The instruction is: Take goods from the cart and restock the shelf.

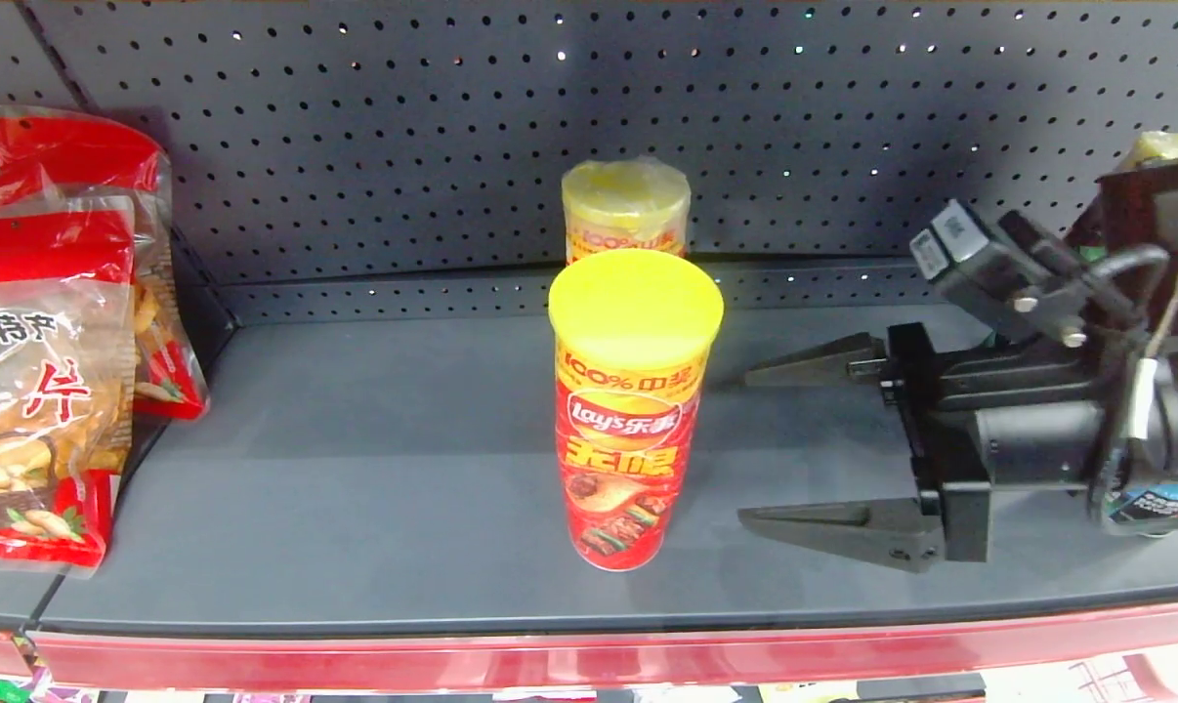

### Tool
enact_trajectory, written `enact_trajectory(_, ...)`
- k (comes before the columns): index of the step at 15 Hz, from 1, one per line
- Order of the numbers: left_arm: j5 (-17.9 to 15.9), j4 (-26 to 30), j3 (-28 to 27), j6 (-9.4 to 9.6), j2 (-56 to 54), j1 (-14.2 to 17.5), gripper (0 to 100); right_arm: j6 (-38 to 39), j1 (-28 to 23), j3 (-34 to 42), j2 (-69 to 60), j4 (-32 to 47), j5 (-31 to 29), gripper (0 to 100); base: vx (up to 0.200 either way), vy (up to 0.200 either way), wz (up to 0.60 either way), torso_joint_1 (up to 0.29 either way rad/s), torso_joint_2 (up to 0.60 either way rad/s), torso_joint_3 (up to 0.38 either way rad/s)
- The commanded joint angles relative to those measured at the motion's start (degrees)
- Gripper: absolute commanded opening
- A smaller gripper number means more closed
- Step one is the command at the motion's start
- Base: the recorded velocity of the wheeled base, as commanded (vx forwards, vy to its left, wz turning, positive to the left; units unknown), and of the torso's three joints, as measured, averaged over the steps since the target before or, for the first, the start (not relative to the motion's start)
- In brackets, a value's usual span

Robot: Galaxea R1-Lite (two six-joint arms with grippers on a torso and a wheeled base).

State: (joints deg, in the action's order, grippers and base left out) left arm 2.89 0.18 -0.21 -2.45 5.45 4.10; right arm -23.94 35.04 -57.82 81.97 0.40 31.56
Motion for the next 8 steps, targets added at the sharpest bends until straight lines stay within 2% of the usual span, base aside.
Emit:
enact_trajectory(1, 0.0, 0.0, 0.0, -0.01, 0.1, 0.0, 100, 0.0, 0.0, 3.9, -9.2, 0.1, 0.0, 100, 0.000, 0.000, 0.00, 0.000, 0.00, 0.000)
enact_trajectory(4, 0.0, 0.0, 0.0, -0.01, 0.1, 0.0, 100, 0.5, -3.0, 9.0, -26.0, 1.9, 0.1, 100, 0.000, 0.000, 0.00, 0.000, 0.00, 0.000)
enact_trajectory(6, 0.0, 0.0, 0.0, -0.01, 0.1, 0.0, 100, 0.3, -12.8, 7.5, -38.9, 9.9, 2.1, 100, 0.000, 0.000, 0.00, 0.000, 0.00, 0.000)
enact_trajectory(8, 0.0, 0.0, 0.0, -0.01, 0.1, 0.0, 100, 1.3, -22.4, 5.6, -48.5, 11.6, 4.7, 100, 0.000, 0.000, 0.00, 0.000, 0.00, 0.000)
